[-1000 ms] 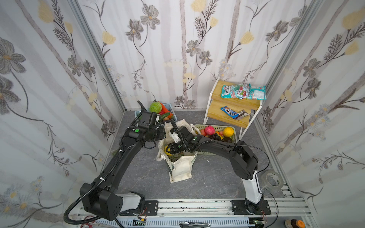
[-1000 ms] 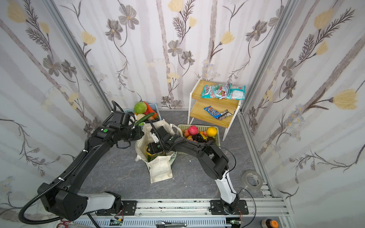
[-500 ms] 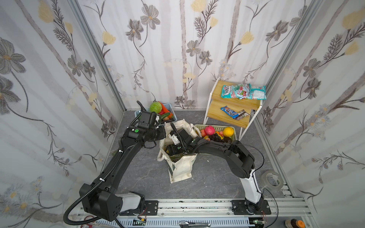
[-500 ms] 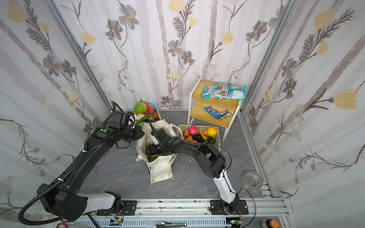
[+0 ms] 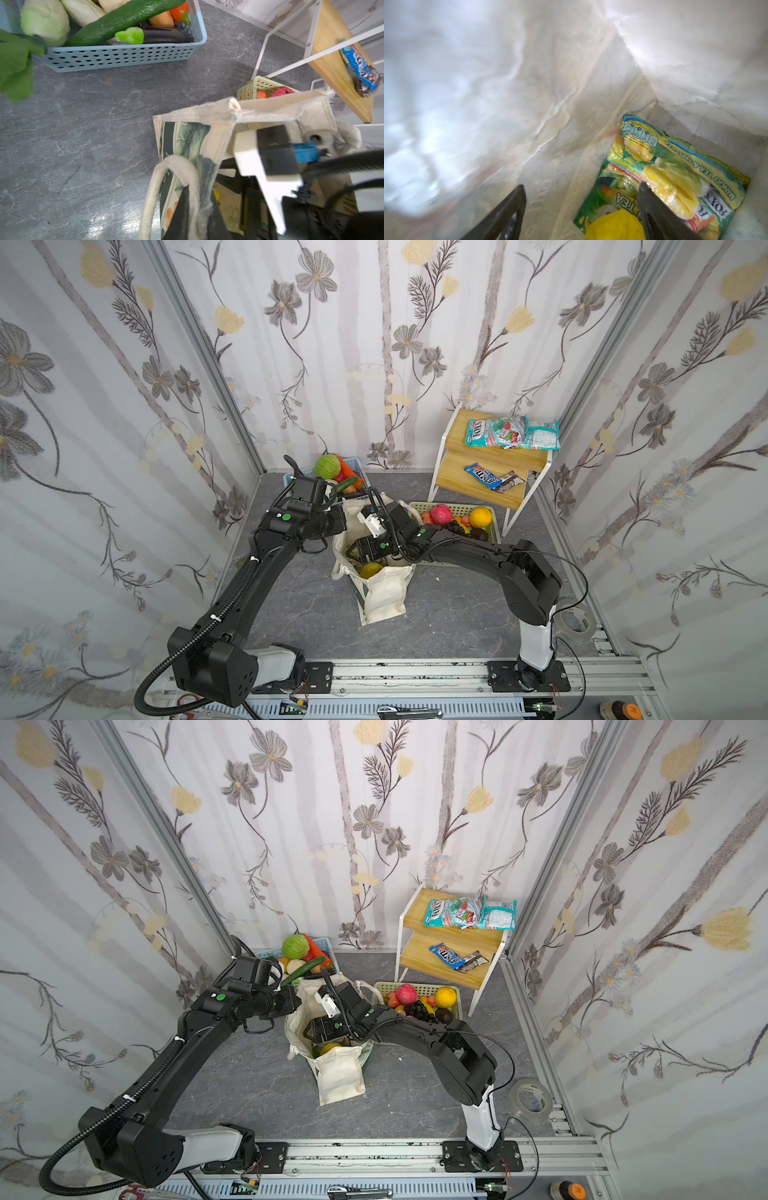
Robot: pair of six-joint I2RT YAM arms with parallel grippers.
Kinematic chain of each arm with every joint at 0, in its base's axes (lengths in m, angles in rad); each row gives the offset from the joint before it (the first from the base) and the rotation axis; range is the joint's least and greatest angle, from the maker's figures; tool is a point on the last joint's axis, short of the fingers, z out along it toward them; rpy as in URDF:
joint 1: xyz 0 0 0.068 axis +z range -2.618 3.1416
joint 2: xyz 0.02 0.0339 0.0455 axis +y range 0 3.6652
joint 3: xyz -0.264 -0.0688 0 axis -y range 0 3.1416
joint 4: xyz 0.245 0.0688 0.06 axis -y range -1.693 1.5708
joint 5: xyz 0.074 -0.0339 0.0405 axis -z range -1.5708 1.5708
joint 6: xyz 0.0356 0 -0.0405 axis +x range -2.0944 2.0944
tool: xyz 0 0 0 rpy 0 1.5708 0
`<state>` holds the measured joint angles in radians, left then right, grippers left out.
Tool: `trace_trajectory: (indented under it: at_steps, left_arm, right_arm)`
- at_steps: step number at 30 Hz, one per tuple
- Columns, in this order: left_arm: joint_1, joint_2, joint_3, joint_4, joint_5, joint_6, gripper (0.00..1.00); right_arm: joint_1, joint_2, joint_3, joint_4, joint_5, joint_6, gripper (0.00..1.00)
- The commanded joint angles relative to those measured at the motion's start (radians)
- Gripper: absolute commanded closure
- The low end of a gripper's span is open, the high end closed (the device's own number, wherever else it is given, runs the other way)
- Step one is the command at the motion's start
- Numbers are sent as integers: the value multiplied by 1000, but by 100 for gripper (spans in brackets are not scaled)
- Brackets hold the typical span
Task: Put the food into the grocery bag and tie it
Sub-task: 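Open the right gripper to release the quince inside the bag, then raise the right gripper out of the bag back over the fruit basket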
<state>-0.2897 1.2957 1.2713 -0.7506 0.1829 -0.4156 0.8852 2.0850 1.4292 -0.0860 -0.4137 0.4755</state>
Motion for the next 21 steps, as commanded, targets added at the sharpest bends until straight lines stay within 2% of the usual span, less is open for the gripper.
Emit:
trace_trajectory:
  at_steps: [1, 6, 21]
  left_arm:
    - [14, -10, -12, 33, -19, 3, 100]
    - [27, -12, -22, 46, -17, -1, 100]
    - [31, -15, -44, 77, -2, -11, 100]
  right_arm:
    - [0, -63, -34, 64, -53, -49, 16]
    - [-1, -142, -55, 77, -93, -81, 17]
    - [-27, -315, -56, 38, -102, -126, 16]
